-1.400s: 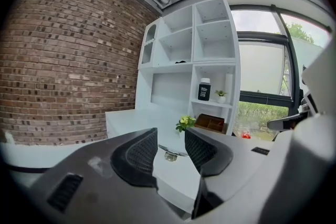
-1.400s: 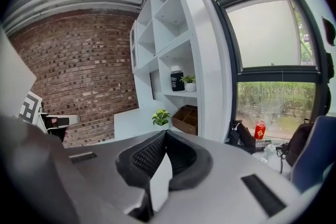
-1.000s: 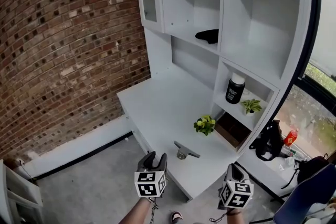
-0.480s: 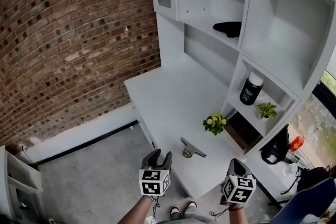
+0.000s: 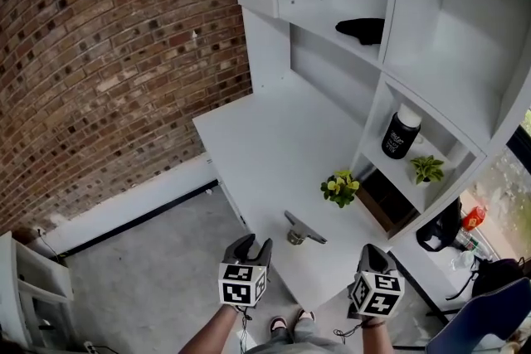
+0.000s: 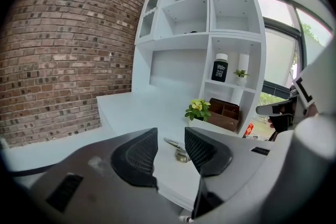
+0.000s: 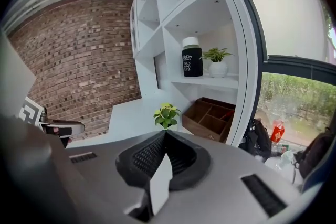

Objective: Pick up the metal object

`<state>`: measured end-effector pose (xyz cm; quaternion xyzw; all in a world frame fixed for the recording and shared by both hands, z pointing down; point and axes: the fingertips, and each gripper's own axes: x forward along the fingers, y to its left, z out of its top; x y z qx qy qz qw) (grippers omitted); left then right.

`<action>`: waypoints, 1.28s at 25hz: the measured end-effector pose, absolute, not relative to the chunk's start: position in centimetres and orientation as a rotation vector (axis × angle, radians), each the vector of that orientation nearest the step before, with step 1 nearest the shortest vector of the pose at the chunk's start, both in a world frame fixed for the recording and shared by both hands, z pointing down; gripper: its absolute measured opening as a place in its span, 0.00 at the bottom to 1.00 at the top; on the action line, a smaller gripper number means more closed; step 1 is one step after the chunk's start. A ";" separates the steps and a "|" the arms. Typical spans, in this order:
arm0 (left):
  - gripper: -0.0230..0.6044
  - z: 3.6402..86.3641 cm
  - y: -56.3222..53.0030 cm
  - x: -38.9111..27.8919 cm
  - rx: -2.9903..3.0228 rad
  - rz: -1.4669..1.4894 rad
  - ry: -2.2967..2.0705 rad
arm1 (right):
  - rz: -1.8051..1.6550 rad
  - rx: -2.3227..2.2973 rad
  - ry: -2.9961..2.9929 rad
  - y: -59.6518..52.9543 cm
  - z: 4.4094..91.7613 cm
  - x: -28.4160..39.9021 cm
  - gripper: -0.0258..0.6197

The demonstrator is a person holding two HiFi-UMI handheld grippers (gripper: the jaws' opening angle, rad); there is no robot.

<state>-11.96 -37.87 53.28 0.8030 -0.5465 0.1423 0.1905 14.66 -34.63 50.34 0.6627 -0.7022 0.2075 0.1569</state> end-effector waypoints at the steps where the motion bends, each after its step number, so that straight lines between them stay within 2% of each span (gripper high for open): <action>1: 0.30 53.6 -37.9 -11.7 2.264 0.419 -1.517 | 0.600 1.899 -2.005 -34.7 50.5 14.7 0.04; 25: 0.29 60.9 -40.8 -7.1 2.650 1.110 -0.922 | 0.786 1.983 -1.812 -33.7 58.9 18.0 0.04; 32: 0.29 62.4 -41.3 -4.9 2.875 1.484 -0.685 | 0.847 2.007 -1.778 -32.8 61.0 18.6 0.04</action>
